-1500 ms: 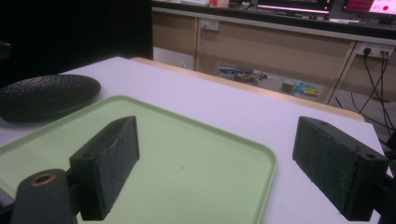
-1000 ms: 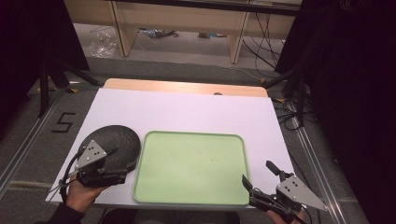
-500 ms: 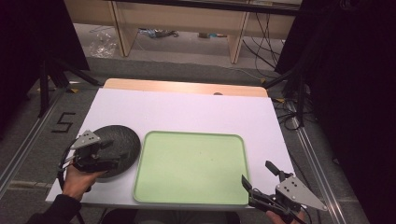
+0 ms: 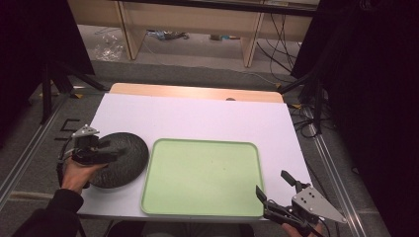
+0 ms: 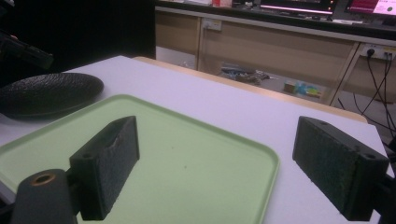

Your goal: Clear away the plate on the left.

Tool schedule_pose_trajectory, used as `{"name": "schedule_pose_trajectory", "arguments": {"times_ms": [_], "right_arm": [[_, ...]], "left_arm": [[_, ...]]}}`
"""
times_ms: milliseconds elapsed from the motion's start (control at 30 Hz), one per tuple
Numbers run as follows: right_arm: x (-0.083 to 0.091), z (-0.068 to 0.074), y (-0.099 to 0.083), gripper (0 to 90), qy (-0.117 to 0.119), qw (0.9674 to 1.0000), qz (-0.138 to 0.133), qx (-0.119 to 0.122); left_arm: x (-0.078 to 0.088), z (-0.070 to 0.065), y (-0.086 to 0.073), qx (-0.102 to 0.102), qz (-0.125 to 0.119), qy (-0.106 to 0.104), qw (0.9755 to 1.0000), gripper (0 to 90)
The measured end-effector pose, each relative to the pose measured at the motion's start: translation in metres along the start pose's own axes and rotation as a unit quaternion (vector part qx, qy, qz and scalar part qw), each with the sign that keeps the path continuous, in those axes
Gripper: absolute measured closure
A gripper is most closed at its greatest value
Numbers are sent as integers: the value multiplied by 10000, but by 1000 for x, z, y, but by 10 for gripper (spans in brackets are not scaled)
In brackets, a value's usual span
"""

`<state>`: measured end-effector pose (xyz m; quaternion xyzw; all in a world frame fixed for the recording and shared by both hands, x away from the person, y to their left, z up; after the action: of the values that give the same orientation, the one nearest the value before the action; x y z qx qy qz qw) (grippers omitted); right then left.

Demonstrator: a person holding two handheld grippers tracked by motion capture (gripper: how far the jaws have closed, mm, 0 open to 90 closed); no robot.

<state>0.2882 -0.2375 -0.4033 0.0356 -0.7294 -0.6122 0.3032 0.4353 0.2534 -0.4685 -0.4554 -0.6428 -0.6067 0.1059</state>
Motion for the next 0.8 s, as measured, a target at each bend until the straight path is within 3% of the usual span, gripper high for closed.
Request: {"name": "schedule_pose_trajectory", "arguments": {"times_ms": [133, 200, 300, 400, 433, 500, 633, 800], "right_arm": [[-1, 1, 0, 153, 62, 10000, -27, -6], [-1, 1, 0, 154, 66, 10000, -7, -2], [-1, 2, 0, 153, 69, 10000, -2, 1], [-1, 2, 0, 154, 71, 10000, -1, 0], [-1, 2, 0, 153, 71, 10000, -3, 0], [0, 2, 0, 154, 81, 10000, 13, 11], [0, 2, 0, 153, 80, 10000, 26, 20], [0, 1, 0, 154, 26, 10000, 22, 53]], "left_arm": [[2, 23, -4, 91, 200, 177, 9996, 221], [2, 30, -5, 244, 182, 166, 9994, 221], [3, 42, -8, 255, 346, 313, 9986, 233], [2, 52, -11, 415, 501, 346, 9973, 230], [4, 58, -14, 372, 650, 388, 9964, 229], [8, 69, -17, 518, 726, 559, 9944, 262], [17, 89, -22, 1020, 723, 570, 9905, 281], [19, 103, -30, 1345, 871, 491, 9859, 339]]}}
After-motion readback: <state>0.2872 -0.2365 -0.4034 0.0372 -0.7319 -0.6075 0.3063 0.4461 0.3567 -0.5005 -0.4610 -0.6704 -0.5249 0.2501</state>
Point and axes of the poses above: each handheld gripper's, and its own axes: x roughly backward along the jaws, y roughly out of its top, z roughly to its left, the point moved 6 cm from there along -x, roughly forward along the jaws, and after that the axes turned 9 degrees about z, right-handed, at the moved point
